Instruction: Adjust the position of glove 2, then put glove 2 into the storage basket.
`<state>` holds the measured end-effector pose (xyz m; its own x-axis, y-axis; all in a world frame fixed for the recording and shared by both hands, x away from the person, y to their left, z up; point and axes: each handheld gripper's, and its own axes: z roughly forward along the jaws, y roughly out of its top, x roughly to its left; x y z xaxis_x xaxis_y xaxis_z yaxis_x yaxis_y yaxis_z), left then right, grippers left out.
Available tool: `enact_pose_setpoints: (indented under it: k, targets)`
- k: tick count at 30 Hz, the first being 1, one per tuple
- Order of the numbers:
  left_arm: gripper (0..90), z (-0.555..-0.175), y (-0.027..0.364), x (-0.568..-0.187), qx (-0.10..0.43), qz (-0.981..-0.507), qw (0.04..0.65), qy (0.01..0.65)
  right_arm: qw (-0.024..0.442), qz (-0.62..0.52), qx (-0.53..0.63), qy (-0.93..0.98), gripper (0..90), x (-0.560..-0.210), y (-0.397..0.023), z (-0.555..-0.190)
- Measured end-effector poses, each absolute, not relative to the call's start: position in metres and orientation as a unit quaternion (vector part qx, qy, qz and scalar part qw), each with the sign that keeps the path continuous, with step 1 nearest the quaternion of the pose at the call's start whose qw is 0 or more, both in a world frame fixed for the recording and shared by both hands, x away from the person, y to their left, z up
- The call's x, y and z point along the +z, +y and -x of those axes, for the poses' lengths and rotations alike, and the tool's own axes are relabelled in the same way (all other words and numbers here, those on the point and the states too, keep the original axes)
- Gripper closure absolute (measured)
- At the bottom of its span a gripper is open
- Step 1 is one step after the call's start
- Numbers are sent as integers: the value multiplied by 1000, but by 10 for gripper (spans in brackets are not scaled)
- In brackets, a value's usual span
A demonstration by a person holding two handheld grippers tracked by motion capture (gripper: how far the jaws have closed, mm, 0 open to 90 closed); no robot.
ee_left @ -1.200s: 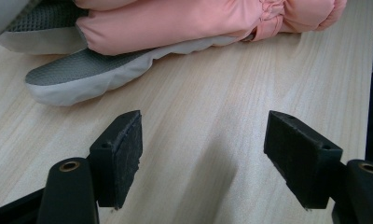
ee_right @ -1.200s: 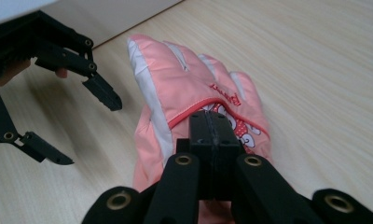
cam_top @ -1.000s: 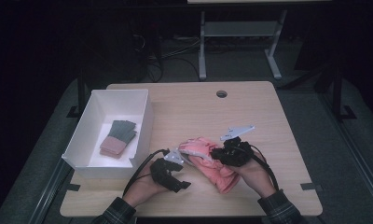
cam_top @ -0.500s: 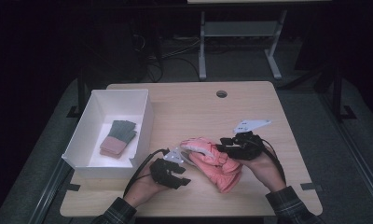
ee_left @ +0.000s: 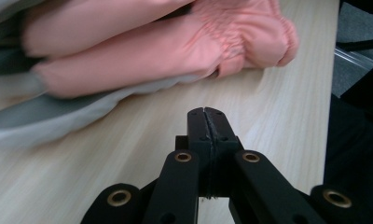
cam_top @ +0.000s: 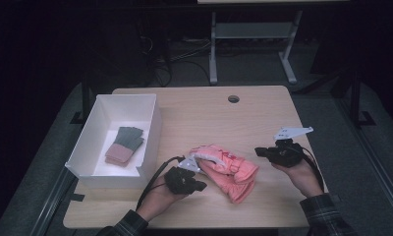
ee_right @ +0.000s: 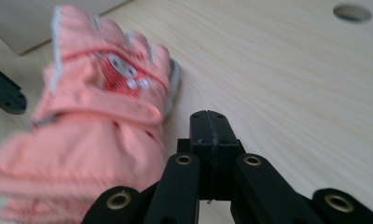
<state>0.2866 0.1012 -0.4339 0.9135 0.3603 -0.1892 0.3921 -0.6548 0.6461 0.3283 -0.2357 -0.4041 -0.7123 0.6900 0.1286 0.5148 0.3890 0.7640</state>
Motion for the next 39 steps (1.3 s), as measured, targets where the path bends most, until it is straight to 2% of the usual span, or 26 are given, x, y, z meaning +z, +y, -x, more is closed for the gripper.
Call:
enact_pose_setpoints:
  k: [10,16,39]
  targets:
    - [898,-278,60,-441,-35,-917,355,177,75,-365,394,840,900,-433,-241,-329]
    - [898,-280,51,-446,-32,-921,347,174,50,-368,378,848,900,-443,-235,-332]
    - [899,-287,49,-450,-24,-921,344,182,32,-331,400,854,900,-432,-224,-314]
